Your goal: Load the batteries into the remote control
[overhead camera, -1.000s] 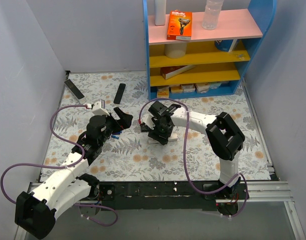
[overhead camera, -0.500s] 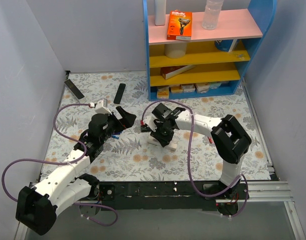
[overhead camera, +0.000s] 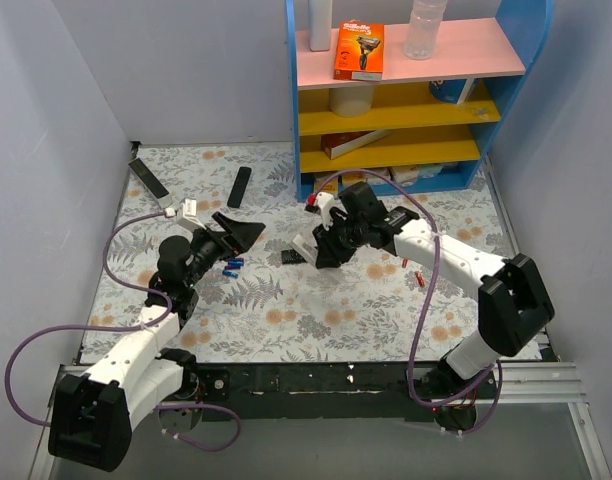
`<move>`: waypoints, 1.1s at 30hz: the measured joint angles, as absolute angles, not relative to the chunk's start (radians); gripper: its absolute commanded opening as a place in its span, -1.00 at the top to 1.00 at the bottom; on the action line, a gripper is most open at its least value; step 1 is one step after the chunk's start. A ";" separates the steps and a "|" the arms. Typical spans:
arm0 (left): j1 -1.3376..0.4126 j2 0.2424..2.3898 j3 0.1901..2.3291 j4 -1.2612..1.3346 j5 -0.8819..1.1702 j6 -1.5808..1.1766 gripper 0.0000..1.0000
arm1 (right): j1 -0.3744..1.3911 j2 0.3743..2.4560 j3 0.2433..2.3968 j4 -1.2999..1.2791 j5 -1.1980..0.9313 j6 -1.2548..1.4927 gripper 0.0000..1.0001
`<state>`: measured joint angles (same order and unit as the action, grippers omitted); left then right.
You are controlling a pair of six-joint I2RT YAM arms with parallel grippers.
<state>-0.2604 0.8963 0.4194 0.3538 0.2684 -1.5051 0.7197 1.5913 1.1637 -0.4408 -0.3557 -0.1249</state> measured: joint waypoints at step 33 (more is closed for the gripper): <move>-0.253 1.258 0.511 1.044 1.124 -1.499 -0.26 | 0.690 1.407 1.150 -0.183 -0.790 0.040 0.81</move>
<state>-0.2527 1.2579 0.5106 1.0435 1.1244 -1.4994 0.6903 1.4067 1.1500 -0.1825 -0.7898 0.0402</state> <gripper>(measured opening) 0.654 0.357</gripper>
